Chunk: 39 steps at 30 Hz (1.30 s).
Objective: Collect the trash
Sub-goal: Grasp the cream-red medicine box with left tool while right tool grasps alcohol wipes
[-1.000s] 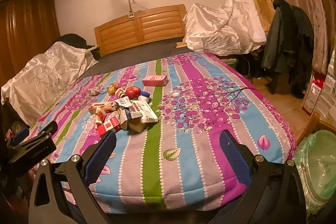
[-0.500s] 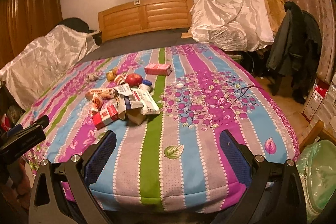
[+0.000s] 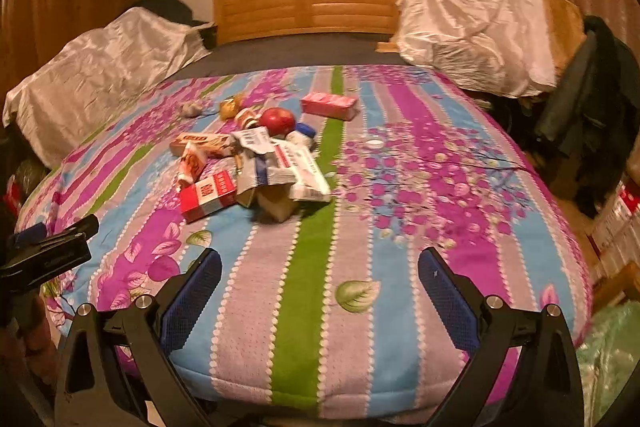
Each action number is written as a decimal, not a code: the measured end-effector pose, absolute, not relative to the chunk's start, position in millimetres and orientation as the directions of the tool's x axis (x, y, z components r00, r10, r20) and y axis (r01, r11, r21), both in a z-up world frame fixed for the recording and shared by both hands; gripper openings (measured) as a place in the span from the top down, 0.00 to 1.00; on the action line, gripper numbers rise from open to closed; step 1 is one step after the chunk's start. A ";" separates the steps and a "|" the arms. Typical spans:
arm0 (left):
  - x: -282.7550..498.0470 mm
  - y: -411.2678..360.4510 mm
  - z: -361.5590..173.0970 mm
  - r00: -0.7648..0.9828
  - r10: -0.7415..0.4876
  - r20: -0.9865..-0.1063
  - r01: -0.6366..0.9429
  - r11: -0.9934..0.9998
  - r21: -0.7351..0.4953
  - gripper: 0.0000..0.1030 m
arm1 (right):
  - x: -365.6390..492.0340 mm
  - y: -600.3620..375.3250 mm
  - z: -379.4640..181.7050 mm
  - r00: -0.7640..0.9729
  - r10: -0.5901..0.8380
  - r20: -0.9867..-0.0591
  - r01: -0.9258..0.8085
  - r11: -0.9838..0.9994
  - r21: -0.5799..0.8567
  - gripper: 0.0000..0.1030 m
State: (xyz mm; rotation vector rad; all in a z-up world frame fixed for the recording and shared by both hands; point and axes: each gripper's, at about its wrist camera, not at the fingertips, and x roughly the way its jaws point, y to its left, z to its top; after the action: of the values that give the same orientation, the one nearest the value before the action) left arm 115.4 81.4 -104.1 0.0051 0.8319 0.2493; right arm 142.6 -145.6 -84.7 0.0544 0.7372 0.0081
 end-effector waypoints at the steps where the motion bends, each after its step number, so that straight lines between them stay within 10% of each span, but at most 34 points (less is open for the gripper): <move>1: 119.1 86.2 -106.2 0.642 0.230 -0.731 -0.222 0.969 0.110 0.05 | 148.8 -142.5 -86.8 0.741 0.032 -0.670 0.000 0.999 0.048 0.05; 13: 278.9 146.1 -95.9 0.658 0.067 -0.750 -0.142 0.989 -0.037 0.05 | 280.3 -112.5 -101.7 0.761 0.034 -0.648 -0.107 0.992 -0.073 0.05; 21: 394.3 106.9 -127.5 0.544 -0.235 -0.805 0.560 0.816 0.140 0.05 | 345.0 -101.1 -123.5 0.694 0.085 -0.715 -0.171 0.984 -0.048 0.05; 33: 452.4 78.7 -208.0 0.337 -0.190 -0.922 0.889 0.388 0.244 0.16 | 401.3 -90.2 -155.3 0.572 0.207 -0.794 -0.255 0.965 0.068 0.05; 39: 450.5 76.7 -210.5 0.303 -0.265 -0.915 0.913 0.355 0.199 0.31 | 403.6 -85.3 -163.5 0.539 0.247 -0.805 -0.292 0.951 0.097 0.47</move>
State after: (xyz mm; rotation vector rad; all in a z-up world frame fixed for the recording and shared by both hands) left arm 450.5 76.7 -210.5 0.8580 0.9302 -0.9232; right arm 403.6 -85.3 -163.5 -0.0514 0.9492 0.3209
